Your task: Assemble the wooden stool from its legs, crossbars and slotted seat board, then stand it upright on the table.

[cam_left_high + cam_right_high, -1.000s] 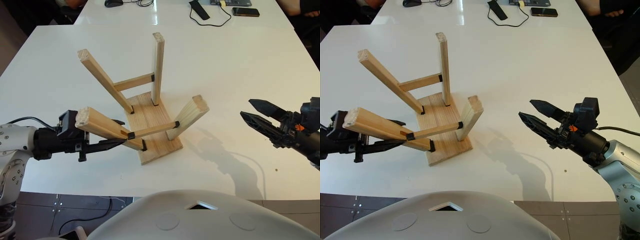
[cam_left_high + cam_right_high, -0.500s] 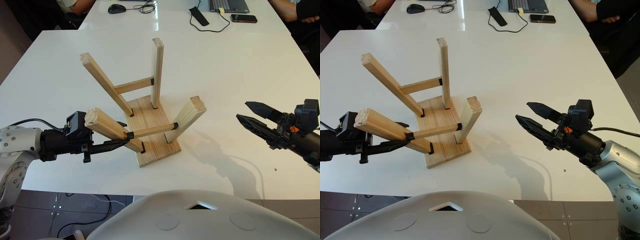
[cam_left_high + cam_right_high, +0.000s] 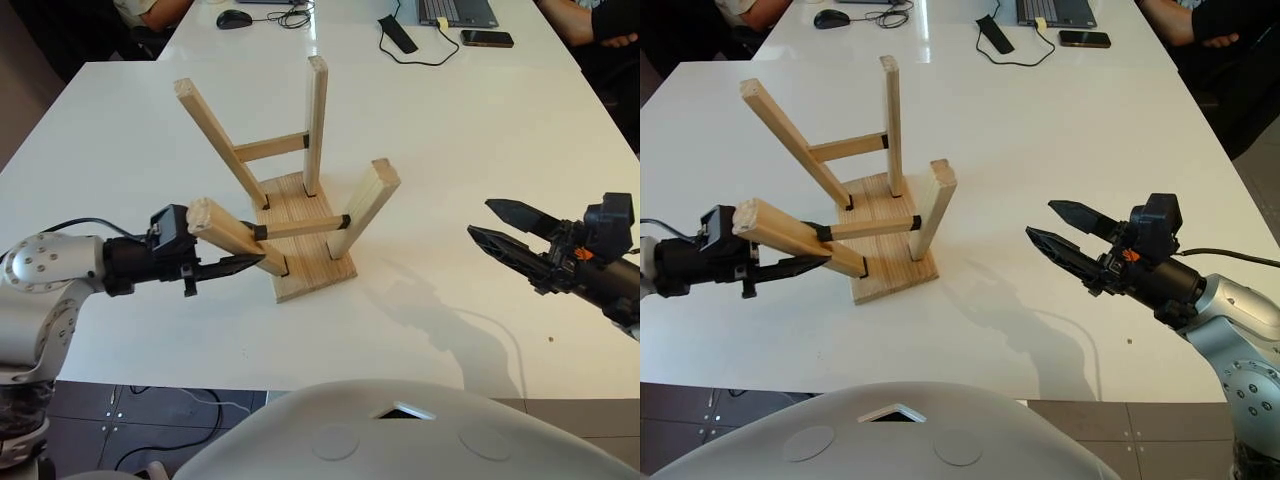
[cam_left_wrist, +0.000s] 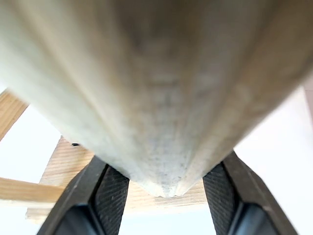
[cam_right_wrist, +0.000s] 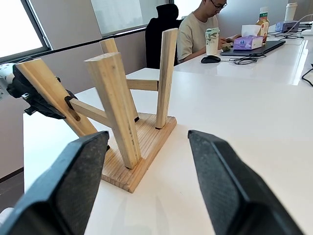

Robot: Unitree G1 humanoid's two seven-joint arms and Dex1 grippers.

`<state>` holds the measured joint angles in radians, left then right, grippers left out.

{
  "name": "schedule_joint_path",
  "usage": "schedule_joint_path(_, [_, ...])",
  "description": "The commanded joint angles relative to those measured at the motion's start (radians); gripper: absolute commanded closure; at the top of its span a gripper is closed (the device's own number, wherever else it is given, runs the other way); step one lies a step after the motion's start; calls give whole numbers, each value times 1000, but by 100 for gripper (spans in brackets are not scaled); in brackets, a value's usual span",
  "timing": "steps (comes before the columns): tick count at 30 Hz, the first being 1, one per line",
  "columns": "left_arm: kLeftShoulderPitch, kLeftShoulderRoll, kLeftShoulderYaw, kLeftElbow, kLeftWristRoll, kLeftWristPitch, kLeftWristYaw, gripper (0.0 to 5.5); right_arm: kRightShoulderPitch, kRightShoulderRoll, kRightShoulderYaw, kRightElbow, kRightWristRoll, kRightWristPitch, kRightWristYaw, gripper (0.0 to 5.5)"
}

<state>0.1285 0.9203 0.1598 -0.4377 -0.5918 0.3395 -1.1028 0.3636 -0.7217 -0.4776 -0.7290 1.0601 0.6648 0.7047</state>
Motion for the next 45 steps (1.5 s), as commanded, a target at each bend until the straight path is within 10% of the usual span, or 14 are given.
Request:
schedule_joint_path(1, [-108, -26, -37, -9, -14, 81, 61, 346, -58, -22, 20, -46, 61, 11, -32, 253])
schedule_joint_path(8, [-124, -21, -47, 11, 8, 115, 49, 346, -282, 40, 231, -171, 258, 13, -287, 253])
schedule_joint_path(16, [-122, -21, -77, -20, 14, 141, 52, 346, -666, 332, 624, -8, -3, 72, -685, 253])
schedule_joint_path(26, [-100, -21, -95, -21, 32, 136, 59, 346, -700, 496, 788, 219, -233, 79, -671, 253])
schedule_joint_path(35, [-167, -25, -74, -6, -17, 196, 76, 346, -577, 405, 987, 352, -408, 168, -508, 253])
schedule_joint_path(45, [-162, -21, -100, -10, 14, 187, 57, 346, -572, 426, 921, 311, -445, 148, -422, 253])
